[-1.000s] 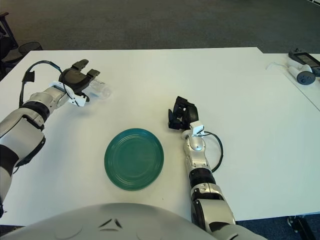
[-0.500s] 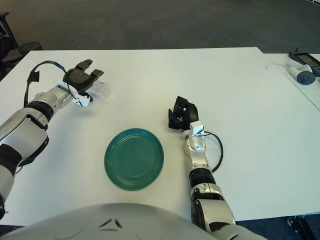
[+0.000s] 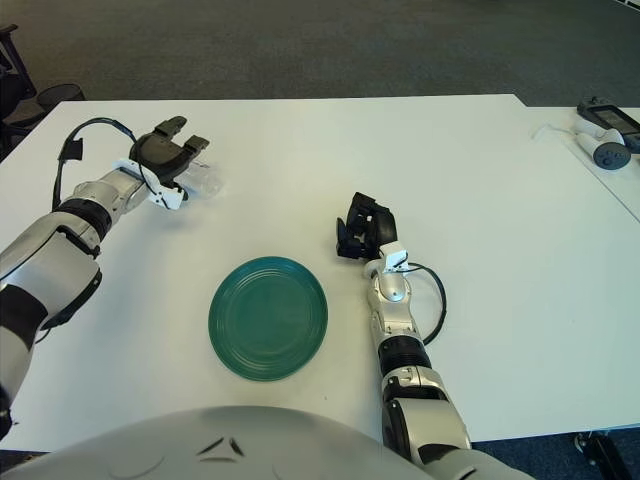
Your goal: Put the bottle into the plate.
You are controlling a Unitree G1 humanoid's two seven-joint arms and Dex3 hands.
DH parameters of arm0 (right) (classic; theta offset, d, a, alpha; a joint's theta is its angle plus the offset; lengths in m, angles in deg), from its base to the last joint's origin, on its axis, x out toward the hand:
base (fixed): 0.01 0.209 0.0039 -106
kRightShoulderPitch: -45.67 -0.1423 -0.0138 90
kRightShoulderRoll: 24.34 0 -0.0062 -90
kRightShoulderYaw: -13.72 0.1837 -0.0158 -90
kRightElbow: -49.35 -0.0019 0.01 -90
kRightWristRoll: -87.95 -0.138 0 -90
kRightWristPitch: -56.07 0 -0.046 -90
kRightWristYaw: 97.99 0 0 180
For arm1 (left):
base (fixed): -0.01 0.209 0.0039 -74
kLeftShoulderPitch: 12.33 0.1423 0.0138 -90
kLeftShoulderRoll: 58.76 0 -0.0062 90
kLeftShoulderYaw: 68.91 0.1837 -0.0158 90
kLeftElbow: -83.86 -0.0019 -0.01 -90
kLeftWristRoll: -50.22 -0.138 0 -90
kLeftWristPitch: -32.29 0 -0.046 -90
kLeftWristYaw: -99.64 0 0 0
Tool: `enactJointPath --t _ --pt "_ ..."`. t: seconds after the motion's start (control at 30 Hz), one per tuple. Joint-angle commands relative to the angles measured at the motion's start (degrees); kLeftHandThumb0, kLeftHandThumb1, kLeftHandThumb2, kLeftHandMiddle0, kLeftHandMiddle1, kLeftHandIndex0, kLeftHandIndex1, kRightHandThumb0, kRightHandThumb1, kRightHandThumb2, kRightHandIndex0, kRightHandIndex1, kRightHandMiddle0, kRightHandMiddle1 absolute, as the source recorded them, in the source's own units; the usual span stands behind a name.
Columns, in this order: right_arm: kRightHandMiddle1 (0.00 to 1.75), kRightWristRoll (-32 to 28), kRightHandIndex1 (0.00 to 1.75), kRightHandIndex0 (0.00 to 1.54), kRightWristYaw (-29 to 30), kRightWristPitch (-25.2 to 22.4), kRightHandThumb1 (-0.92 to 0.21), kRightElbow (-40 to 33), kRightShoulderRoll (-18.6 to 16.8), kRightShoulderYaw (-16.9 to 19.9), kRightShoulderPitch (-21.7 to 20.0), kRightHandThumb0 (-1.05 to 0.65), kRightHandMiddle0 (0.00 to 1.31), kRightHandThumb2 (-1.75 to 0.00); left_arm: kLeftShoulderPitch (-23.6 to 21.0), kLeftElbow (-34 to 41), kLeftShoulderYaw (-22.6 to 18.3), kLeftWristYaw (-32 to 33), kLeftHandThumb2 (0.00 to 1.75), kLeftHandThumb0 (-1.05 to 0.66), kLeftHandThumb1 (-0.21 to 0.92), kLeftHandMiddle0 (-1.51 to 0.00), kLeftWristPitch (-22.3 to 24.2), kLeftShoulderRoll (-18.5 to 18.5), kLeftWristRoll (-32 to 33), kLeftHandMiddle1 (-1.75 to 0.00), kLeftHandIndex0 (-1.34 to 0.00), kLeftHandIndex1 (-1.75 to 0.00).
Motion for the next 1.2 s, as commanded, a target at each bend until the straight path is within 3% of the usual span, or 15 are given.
enactJointPath --t 0.0,0.57,0.87,1.17 --pt "1.75 0.4 1.75 1.2 0.2 -1.4 -0.24 2.4 -0.6 -0.2 3.0 -0.06 1.02 -1.34 -1.2 -0.5 -1.0 -1.9 0.0 -0.88 0.84 -0.22 1.0 0.5 1.1 -0.04 0.0 -0.71" --pt "1.75 -0.2 1.75 1.2 -0.6 -0.9 -0.24 2.4 0.0 0.1 3.7 -0.06 1.02 -1.34 0.2 -1.2 -3.7 -11.5 0.02 -0.85 0.85 -0.37 4.7 2.7 3.9 -0.06 0.0 -0.8" --pt "1.75 -0.6 1.75 1.2 -1.2 -0.7 -0.24 2.8 0.4 0.6 3.7 -0.06 1.02 -1.34 1.5 -1.4 -5.1 -13.6 0.01 -0.87 0.83 -0.43 6.0 3.3 5.1 -0.07 0.0 -0.91" --pt "1.75 -1.0 1.75 1.2 -1.9 -0.5 -0.24 3.0 0.7 1.0 3.8 -0.06 1.02 -1.34 2.5 -1.6 -5.5 -14.8 0.01 -0.87 0.82 -0.44 7.1 4.4 5.3 -0.07 0.0 -0.86"
